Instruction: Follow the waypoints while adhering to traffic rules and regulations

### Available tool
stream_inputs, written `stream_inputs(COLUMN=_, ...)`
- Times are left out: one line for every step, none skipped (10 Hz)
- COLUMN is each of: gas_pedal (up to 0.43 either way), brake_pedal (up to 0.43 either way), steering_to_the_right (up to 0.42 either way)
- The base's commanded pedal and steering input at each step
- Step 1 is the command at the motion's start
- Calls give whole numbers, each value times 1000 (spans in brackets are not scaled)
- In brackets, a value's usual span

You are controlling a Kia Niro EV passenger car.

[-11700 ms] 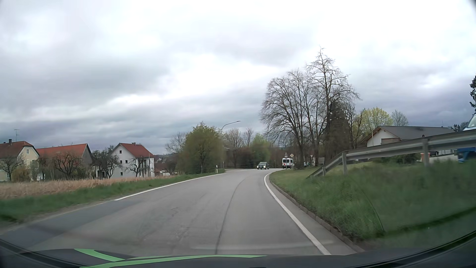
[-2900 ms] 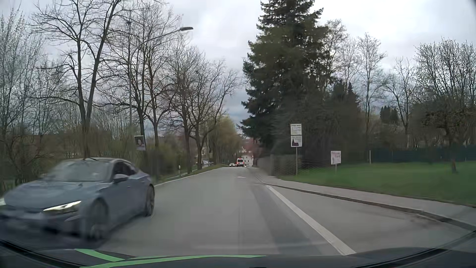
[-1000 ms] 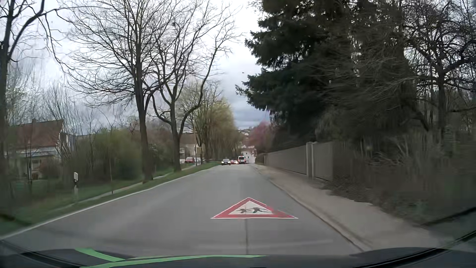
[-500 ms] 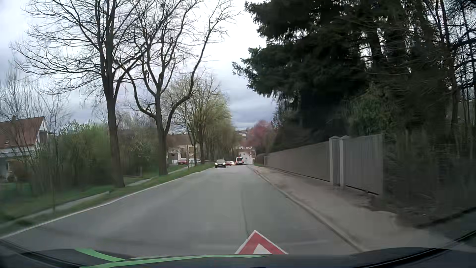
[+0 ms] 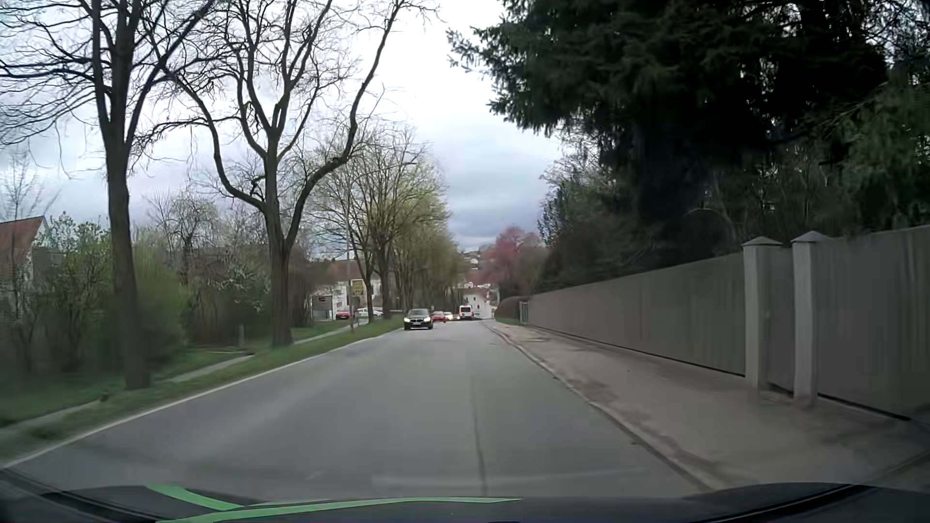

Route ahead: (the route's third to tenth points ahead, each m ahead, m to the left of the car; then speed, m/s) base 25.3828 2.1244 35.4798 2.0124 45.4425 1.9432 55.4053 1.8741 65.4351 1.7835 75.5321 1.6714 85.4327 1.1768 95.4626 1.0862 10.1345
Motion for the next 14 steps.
stream_inputs(gas_pedal=0, brake_pedal=0, steering_to_the_right=-1)
stream_inputs(gas_pedal=0, brake_pedal=0, steering_to_the_right=-1)
stream_inputs(gas_pedal=0, brake_pedal=0, steering_to_the_right=-1)
stream_inputs(gas_pedal=0, brake_pedal=0, steering_to_the_right=-1)
stream_inputs(gas_pedal=0, brake_pedal=0, steering_to_the_right=-1)
stream_inputs(gas_pedal=0, brake_pedal=0, steering_to_the_right=-1)
stream_inputs(gas_pedal=0, brake_pedal=0, steering_to_the_right=-1)
stream_inputs(gas_pedal=0, brake_pedal=0, steering_to_the_right=-1)
stream_inputs(gas_pedal=0, brake_pedal=0, steering_to_the_right=-1)
stream_inputs(gas_pedal=0, brake_pedal=0, steering_to_the_right=-1)
stream_inputs(gas_pedal=0, brake_pedal=0, steering_to_the_right=-1)
stream_inputs(gas_pedal=0, brake_pedal=0, steering_to_the_right=-1)
stream_inputs(gas_pedal=0, brake_pedal=0, steering_to_the_right=-1)
stream_inputs(gas_pedal=0, brake_pedal=0, steering_to_the_right=-1)
